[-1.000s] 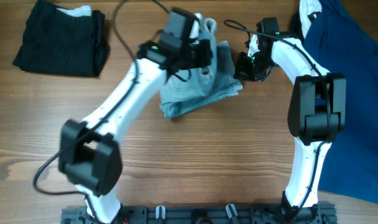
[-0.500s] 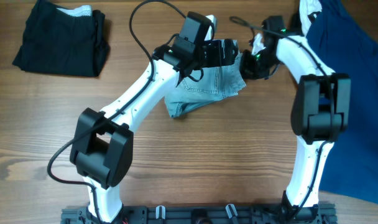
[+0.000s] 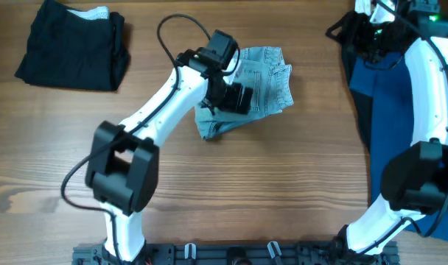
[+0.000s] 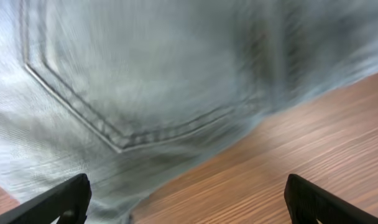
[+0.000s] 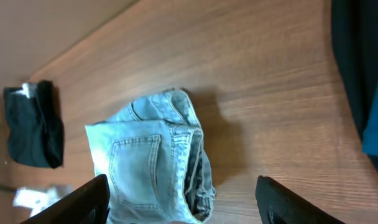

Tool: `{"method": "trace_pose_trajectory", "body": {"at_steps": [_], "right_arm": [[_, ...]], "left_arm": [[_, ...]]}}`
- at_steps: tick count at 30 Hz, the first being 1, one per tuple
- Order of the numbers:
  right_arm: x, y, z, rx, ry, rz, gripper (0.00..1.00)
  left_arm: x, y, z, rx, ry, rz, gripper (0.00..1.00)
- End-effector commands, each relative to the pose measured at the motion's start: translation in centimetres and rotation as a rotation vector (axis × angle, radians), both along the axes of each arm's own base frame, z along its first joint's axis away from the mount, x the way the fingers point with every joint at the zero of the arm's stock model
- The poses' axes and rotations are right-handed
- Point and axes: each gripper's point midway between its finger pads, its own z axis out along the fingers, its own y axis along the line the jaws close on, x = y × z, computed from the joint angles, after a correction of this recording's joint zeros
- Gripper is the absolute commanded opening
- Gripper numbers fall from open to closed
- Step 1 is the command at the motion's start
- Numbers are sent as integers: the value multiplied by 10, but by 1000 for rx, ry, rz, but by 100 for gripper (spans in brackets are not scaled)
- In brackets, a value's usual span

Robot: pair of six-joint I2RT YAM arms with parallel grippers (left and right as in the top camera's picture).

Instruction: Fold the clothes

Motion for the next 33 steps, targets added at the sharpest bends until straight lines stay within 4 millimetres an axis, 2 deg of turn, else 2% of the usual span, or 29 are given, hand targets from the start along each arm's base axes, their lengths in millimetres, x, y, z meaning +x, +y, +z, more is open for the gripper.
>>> {"method": "trace_pose_trajectory", "body": {"at_steps": [1, 3, 6, 9, 10, 11, 16, 17, 19, 22, 24, 25, 27, 28, 30, 33], "right_arm": [[0, 2, -12, 3, 22, 22, 76], [-1, 3, -13, 2, 26, 26, 76], [-2, 2, -13, 1, 29, 26, 76], [-5, -1, -16, -20, 46, 15, 77], [-5, -1, -18, -19, 50, 15, 77], [-5, -1, -18, -20, 49, 16, 77], [-5, -1, -18, -19, 50, 17, 77], [-5, -1, -18, -19, 50, 16, 77], [-5, -1, -18, -18, 49, 15, 77], [-5, -1, -18, -17, 50, 14, 77], [-5, -1, -18, -18, 50, 14, 77], [-5, -1, -18, -18, 50, 15, 77], [-6, -1, -18, -19, 50, 17, 77], [-6, -1, -18, -19, 52, 17, 77], [-6, -1, -18, -19, 54, 18, 77], [-7, 0, -19, -19, 60, 18, 77]], "left_arm": [[-13, 13, -48, 110, 87, -129, 100], [-12, 29, -64, 187, 106, -114, 100], [-11, 67, -79, 354, 127, -84, 100], [-2, 118, -80, 522, 127, -28, 100], [11, 146, -78, 589, 96, 23, 100], [24, 165, -77, 612, 68, 71, 100], [53, 194, -72, 575, 9, 184, 100], [57, 193, -65, 559, 5, 188, 100], [64, 176, -37, 487, 0, 129, 100], [82, 137, 24, 368, -78, 70, 100], [93, 112, 51, 307, -150, 48, 100], [101, 90, 67, 259, -216, 23, 100], [107, 63, 72, 243, -287, -61, 100], [107, 55, 68, 246, -297, -92, 100], [104, 40, 54, 263, -289, -153, 100], [96, 33, 23, 330, -241, -235, 100]]}}
